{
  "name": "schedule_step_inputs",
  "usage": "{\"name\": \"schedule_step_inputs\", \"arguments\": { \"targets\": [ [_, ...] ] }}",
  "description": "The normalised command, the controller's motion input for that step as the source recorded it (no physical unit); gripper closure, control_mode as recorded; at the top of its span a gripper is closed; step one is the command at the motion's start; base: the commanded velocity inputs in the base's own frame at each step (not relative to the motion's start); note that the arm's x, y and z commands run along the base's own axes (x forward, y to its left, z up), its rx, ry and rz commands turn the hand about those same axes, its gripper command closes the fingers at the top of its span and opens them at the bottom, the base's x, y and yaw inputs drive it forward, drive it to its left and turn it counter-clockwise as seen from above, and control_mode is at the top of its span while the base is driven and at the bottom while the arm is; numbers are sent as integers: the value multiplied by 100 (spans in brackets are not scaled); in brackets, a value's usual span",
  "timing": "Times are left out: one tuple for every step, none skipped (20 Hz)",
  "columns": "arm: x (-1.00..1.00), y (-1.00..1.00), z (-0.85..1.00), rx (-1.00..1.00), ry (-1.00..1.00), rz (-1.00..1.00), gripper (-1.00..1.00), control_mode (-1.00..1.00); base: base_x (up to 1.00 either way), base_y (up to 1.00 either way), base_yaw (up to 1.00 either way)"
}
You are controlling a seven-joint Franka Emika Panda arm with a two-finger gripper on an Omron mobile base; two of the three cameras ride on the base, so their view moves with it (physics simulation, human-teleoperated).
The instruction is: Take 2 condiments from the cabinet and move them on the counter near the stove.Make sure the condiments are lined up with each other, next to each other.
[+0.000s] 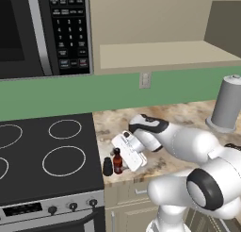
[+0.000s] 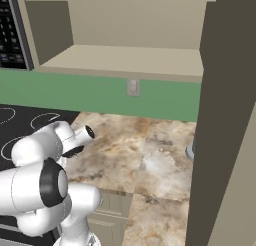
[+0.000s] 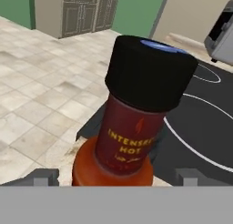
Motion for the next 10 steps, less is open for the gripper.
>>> {"name": "schedule_step_inputs", "arguments": {
  "targets": [
    [-17,-15,0,0,-1,-3,-100,-100,0,0,0],
    [-14,-14,0,0,0,-3,-100,-100,0,0,0],
    [-9,-17,0,0,0,-3,-100,-100,0,0,0],
    [0,-23,0,0,0,-3,-100,-100,0,0,0],
    [0,-21,0,0,0,-3,-100,-100,0,0,0],
    [0,-21,0,0,-1,-2,-100,-100,0,0,0],
    [0,-20,0,0,-3,-1,-100,-100,0,0,0],
    [0,-21,0,0,-3,-1,-100,-100,0,0,0],
    [0,-24,0,0,-2,-1,-100,-100,0,0,0],
    [0,-24,0,0,-2,-1,-100,-100,0,0,0]
  ]
}}
